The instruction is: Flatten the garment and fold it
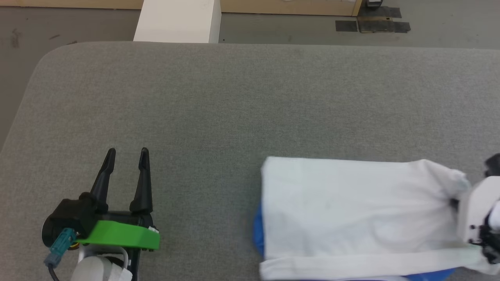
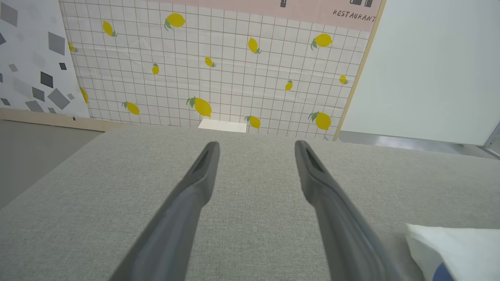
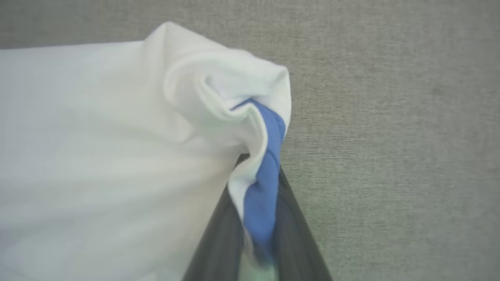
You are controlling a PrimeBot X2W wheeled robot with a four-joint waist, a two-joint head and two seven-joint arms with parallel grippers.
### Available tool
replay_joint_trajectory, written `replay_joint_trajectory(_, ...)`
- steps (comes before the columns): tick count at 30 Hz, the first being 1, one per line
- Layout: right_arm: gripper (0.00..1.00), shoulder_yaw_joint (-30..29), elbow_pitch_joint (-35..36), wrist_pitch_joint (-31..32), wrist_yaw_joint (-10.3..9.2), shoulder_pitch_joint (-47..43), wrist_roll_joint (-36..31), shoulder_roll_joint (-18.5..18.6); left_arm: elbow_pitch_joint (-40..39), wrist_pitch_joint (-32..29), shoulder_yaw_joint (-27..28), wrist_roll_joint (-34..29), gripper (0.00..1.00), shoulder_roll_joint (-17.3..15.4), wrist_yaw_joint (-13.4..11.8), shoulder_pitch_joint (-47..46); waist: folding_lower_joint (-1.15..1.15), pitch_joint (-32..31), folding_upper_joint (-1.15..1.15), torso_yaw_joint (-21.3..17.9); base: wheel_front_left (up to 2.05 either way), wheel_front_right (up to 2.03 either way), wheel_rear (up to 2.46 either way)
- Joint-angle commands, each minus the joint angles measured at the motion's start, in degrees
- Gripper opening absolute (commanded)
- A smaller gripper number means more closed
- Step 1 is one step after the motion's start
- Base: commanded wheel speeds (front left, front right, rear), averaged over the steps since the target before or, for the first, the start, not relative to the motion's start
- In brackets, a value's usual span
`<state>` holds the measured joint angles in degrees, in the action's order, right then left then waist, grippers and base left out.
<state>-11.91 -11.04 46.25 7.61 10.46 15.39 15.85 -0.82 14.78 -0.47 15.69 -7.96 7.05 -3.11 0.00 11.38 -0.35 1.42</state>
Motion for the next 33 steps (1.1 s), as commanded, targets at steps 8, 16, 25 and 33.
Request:
replay_joint_trajectory(8, 0.00, -8.43, -4.88, 0.54, -0.12, 3.18, -6.82, 2.95, 0.31, 0.21, -0.24, 0.21, 1.00, 0.07, 0.36, -1.30, 0.00, 0.14, 0.35, 0.24, 0.00, 0.00, 0.00)
replay_joint_trajectory(16, 0.00, -1.82, -1.00, 5.16, -0.12, 3.51, -7.76, 4.97, 1.05, 0.21, -0.14, 0.49, 1.00, 0.28, 0.40, -0.27, 0.00, -2.42, 0.35, -0.40, 0.00, 0.00, 0.00)
replay_joint_trajectory(25, 0.00, 9.70, 17.23, 18.77, -0.12, 0.98, 1.82, 7.34, 1.13, 0.22, -0.04, 0.83, 1.00, 0.74, 0.42, 0.97, 0.00, -4.49, 0.35, -1.08, 0.00, 0.00, 0.00)
replay_joint_trajectory(33, 0.00, 15.67, 21.45, 19.54, -0.12, 1.38, 4.39, 2.27, 0.99, 0.22, -0.32, 1.38, 1.00, 0.73, 0.43, 1.48, 0.00, -4.41, 0.35, -0.61, 0.00, 0.00, 0.00)
